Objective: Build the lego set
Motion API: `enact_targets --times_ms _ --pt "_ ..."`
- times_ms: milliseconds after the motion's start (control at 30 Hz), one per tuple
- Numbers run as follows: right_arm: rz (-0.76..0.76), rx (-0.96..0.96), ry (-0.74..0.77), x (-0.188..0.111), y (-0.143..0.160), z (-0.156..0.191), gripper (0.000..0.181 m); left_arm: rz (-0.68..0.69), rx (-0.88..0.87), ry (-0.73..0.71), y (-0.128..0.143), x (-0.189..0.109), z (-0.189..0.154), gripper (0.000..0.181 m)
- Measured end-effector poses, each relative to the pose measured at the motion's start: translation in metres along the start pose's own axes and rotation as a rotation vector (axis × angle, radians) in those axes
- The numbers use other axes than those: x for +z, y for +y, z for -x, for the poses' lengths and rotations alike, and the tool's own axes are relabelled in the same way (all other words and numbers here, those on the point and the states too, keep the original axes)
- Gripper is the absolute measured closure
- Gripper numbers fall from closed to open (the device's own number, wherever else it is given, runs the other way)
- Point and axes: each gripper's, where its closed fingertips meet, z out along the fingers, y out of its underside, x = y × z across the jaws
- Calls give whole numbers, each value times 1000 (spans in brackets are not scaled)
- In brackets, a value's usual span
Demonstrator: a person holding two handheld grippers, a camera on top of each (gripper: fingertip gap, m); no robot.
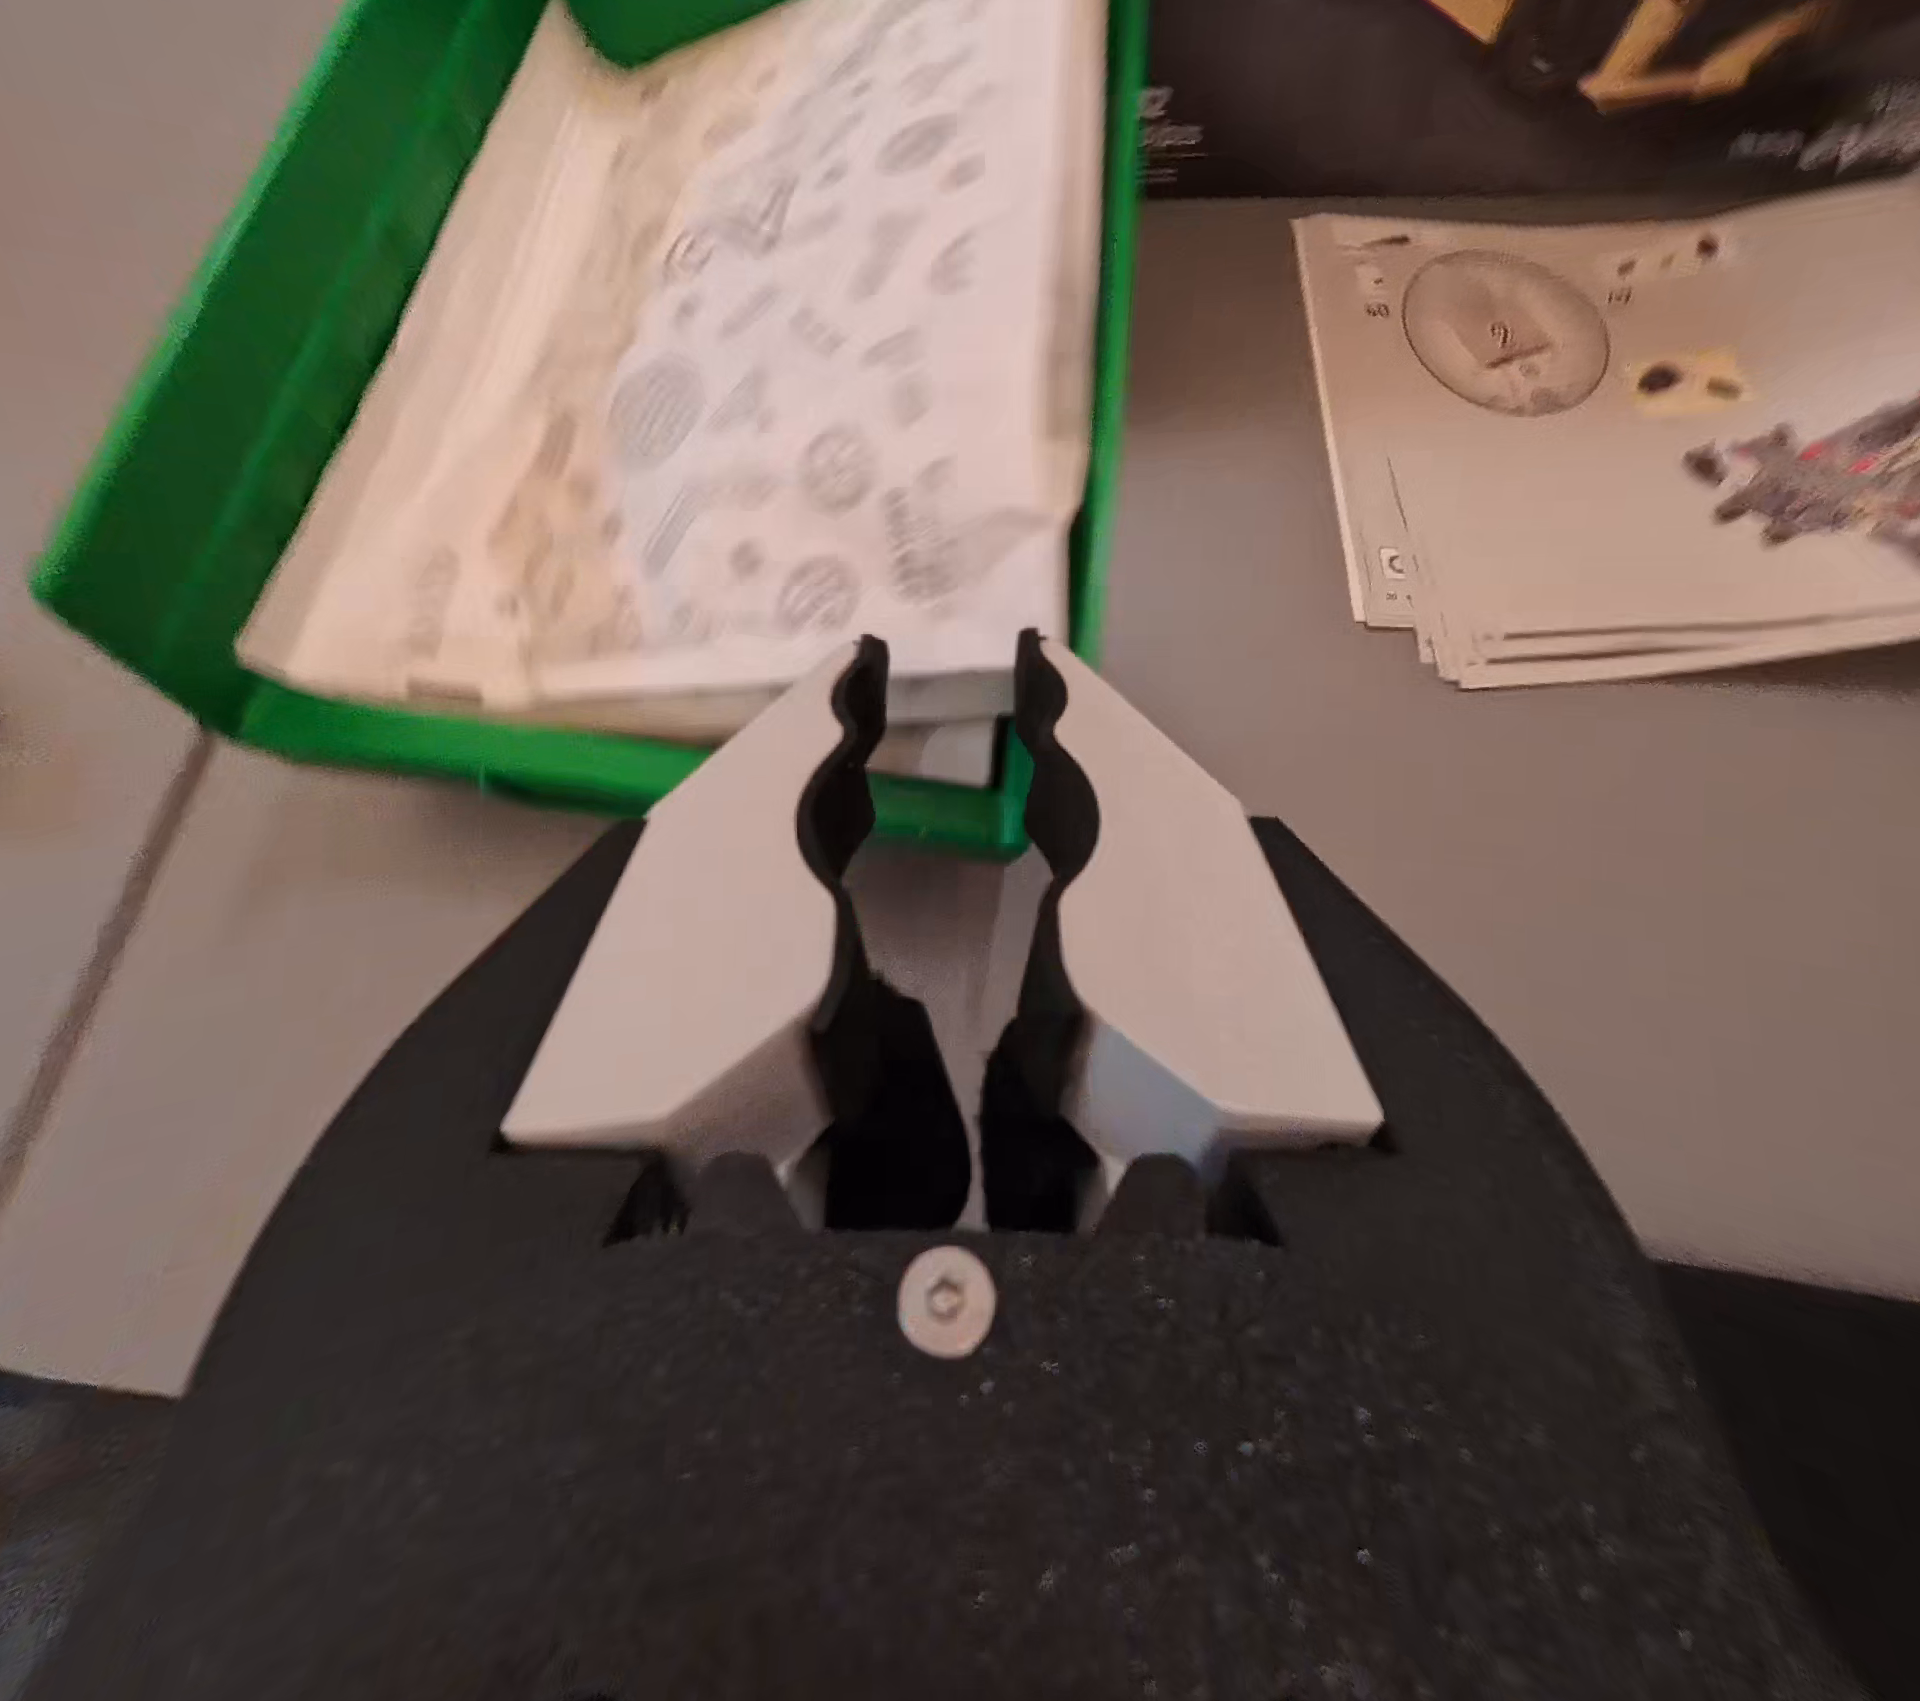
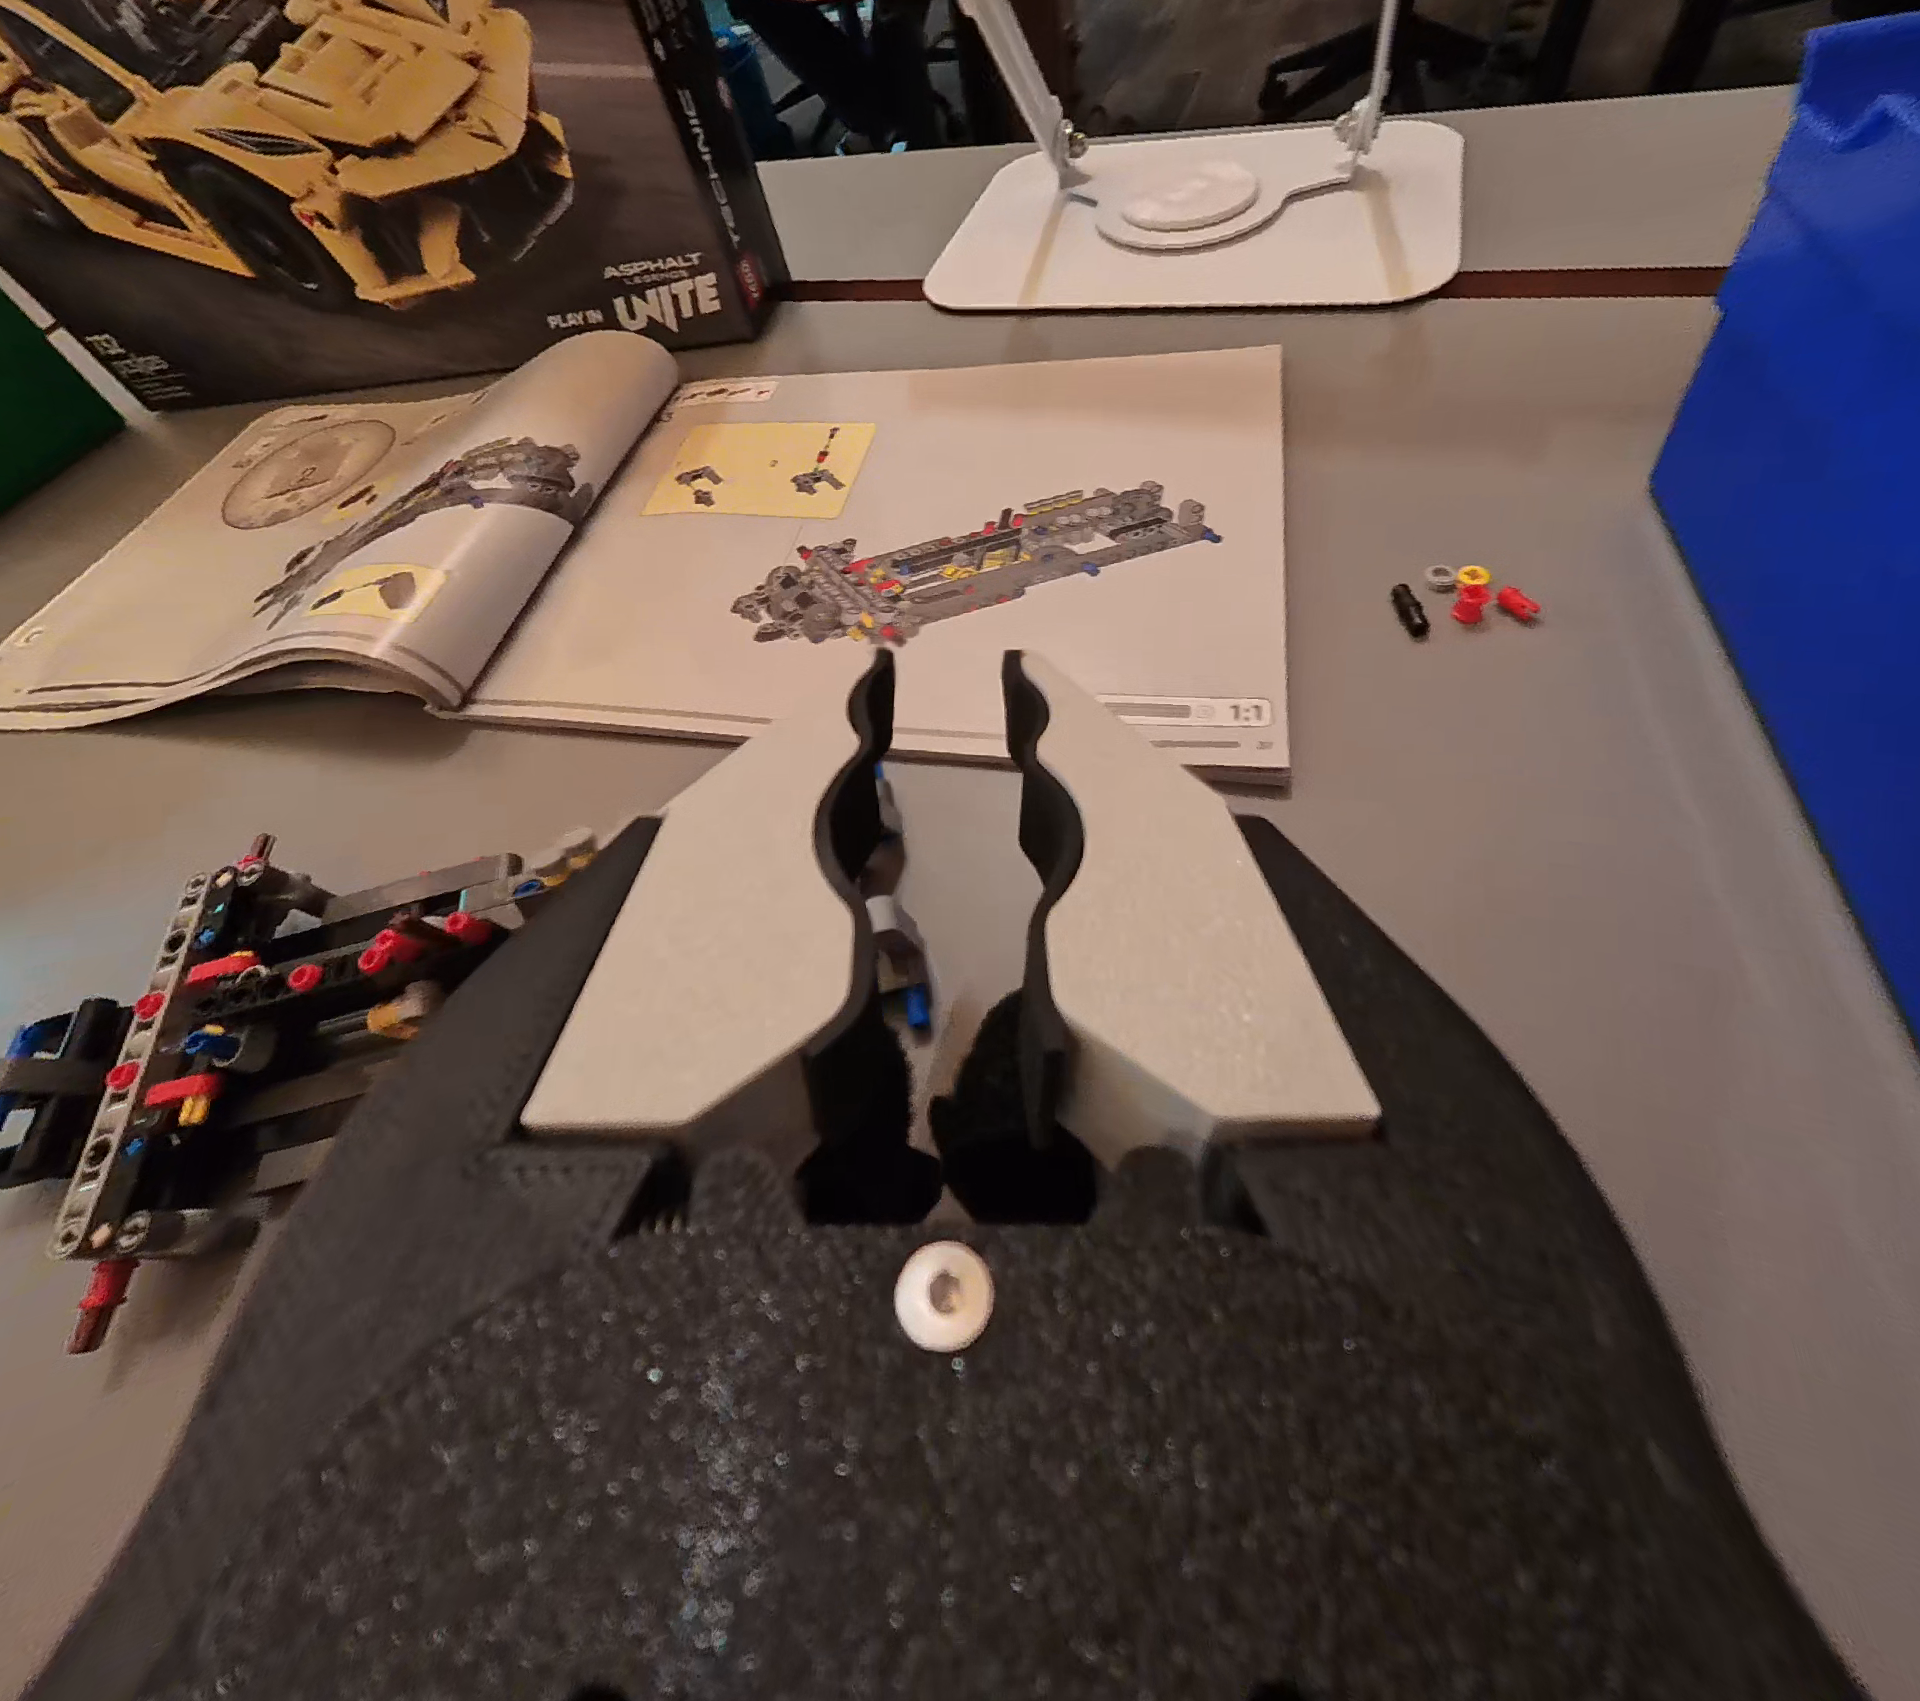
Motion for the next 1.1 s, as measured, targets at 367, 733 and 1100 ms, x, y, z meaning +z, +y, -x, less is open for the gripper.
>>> enact_targets --times_ms 367,733,1100 --pt "10 -22 -42 3 3 15 162 -156 -1015 379 21 19 47 153" --pt "32 3 -60 5 8 14 162 -294 -1324 479 8 36 61 151" --pt "56 0 -70 7 14 16 164 -398 -1264 451 2 46 71 174"
